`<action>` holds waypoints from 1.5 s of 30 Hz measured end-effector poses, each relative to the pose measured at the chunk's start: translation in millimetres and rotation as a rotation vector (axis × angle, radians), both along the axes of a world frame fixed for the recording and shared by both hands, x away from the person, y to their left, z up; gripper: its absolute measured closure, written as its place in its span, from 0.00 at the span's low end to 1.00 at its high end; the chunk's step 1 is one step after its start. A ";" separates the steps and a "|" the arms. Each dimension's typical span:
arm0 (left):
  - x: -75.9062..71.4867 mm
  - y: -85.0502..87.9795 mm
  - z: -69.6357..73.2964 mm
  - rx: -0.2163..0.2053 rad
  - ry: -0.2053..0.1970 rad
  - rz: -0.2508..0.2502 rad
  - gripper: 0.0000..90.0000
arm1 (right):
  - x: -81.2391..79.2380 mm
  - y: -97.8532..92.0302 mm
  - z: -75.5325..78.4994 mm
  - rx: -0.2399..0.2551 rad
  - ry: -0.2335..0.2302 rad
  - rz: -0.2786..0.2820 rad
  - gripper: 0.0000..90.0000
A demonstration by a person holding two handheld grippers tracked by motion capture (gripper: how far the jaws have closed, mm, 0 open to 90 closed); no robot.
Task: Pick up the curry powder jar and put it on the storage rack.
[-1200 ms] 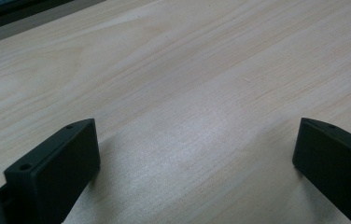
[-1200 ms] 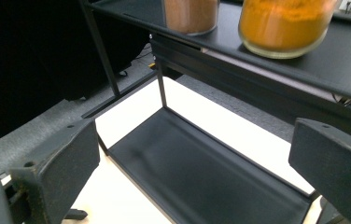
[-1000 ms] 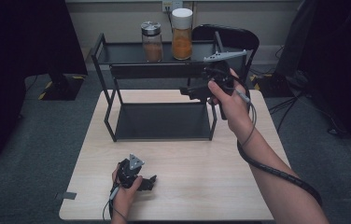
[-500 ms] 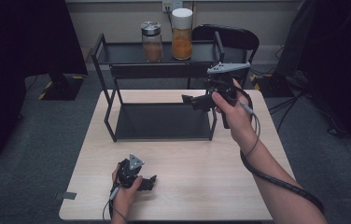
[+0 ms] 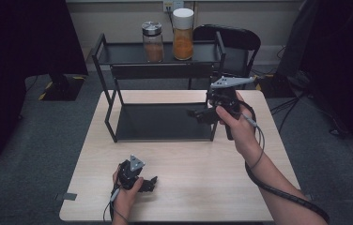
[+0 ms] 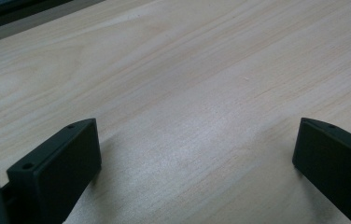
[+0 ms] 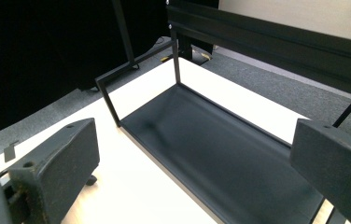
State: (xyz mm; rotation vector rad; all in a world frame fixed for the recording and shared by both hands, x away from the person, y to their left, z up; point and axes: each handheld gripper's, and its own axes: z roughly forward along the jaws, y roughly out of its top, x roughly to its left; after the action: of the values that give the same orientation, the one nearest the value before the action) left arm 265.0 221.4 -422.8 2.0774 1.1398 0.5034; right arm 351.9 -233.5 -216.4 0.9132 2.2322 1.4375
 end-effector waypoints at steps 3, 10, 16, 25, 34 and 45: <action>0.1 0.1 0.1 0.001 0.000 -0.001 0.00 | -1.2 -0.4 -3.7 -0.006 0.000 0.010 0.01; 0.0 0.1 0.1 0.001 0.000 -0.001 0.00 | -4.4 -1.2 -17.0 -0.005 0.011 0.037 0.01; 0.0 0.1 0.1 0.001 0.000 -0.001 0.00 | -3.9 -4.0 -34.1 0.006 0.037 0.049 0.01; -0.1 0.0 -0.1 -0.001 0.000 0.001 0.00 | -4.6 -9.3 -53.6 0.004 0.051 0.061 0.01; -0.1 0.0 -0.1 -0.001 0.000 0.001 0.00 | -7.3 -16.7 -69.7 0.001 0.069 0.083 0.01; -0.1 -0.1 -0.1 -0.001 0.000 0.001 0.00 | -9.9 -30.1 -87.9 -0.019 0.084 0.089 0.01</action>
State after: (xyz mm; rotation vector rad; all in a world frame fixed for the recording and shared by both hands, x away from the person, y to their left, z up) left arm 264.8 221.4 -422.9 2.0760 1.1406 0.5034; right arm 341.9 -263.6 -304.3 0.8942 2.3715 1.4385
